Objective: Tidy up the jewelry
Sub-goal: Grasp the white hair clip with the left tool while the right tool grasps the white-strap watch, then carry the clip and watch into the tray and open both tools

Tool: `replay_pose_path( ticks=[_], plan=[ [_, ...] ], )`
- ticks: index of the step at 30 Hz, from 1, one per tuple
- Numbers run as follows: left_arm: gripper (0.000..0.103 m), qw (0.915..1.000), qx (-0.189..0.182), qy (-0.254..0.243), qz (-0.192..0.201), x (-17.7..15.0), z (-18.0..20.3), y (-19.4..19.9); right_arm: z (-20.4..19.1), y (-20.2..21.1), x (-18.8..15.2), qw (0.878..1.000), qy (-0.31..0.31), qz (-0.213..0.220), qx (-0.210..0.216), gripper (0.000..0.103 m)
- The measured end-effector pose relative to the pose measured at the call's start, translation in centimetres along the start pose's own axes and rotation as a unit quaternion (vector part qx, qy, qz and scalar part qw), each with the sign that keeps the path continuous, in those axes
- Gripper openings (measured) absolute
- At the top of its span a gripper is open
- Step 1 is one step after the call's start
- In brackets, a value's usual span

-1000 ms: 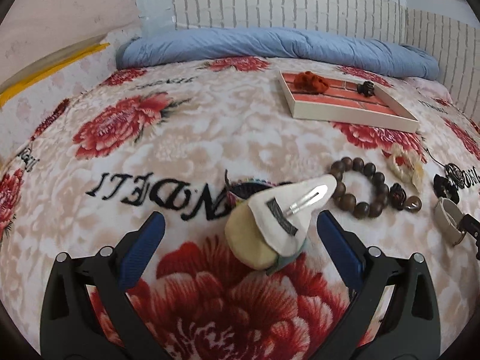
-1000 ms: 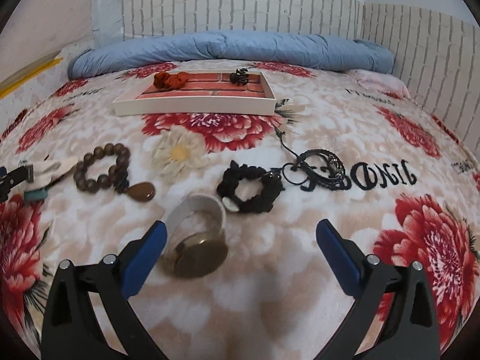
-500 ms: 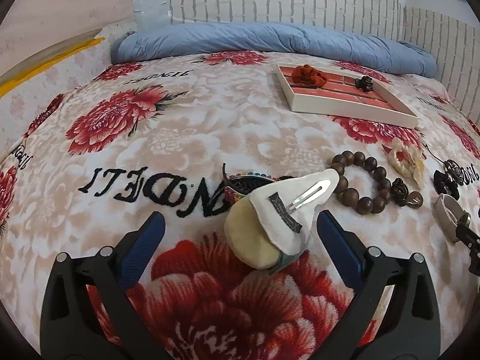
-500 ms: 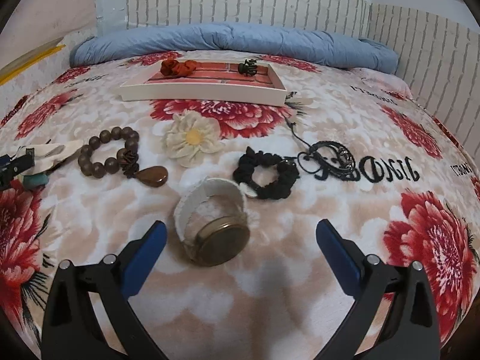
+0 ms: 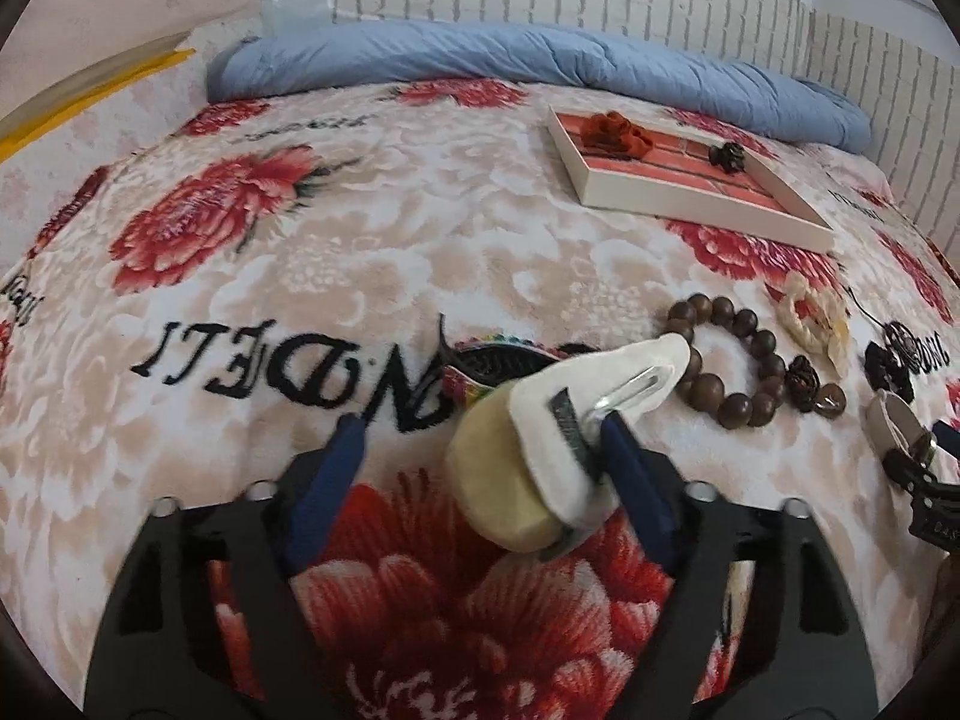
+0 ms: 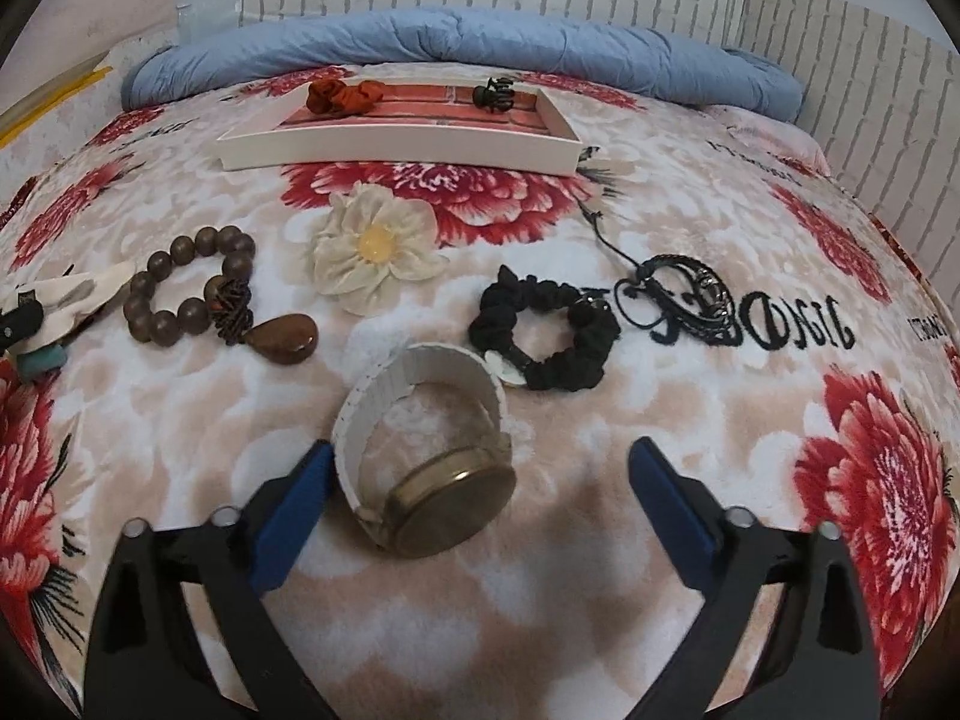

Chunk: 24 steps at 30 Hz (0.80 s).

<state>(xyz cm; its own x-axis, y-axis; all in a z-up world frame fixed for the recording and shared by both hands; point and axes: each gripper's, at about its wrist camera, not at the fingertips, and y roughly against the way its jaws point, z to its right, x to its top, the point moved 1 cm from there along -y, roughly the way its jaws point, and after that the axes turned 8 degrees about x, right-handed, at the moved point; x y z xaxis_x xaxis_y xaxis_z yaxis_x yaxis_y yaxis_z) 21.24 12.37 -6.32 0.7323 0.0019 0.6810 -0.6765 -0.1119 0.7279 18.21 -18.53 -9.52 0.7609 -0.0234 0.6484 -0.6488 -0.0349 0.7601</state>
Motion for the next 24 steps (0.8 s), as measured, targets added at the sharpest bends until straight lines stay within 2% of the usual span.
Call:
replay_pose_path(
  ticks=[2,7,12,24],
  plan=[
    [0.068,1.0000,-0.002,-0.003,0.000,-0.1,0.2,-0.1,0.0,-0.1,0.0,1.000,-0.002,-0.001,0.009,0.082],
    [0.046,0.9998,-0.016,-0.015,-0.003,-0.7,0.9,0.2,-0.1,-0.2,-0.1,1.000,-0.003,0.000,0.031,0.067],
    [0.045,0.9997,-0.003,-0.023,0.005,-0.9,1.4,0.6,-0.5,-0.1,-0.2,0.999,0.005,0.003,0.043,0.046],
    [0.041,0.9996,-0.003,-0.002,0.028,-1.1,1.1,2.5,0.4,0.9,0.2,0.998,-0.012,0.022,0.059,0.044]
  ],
)
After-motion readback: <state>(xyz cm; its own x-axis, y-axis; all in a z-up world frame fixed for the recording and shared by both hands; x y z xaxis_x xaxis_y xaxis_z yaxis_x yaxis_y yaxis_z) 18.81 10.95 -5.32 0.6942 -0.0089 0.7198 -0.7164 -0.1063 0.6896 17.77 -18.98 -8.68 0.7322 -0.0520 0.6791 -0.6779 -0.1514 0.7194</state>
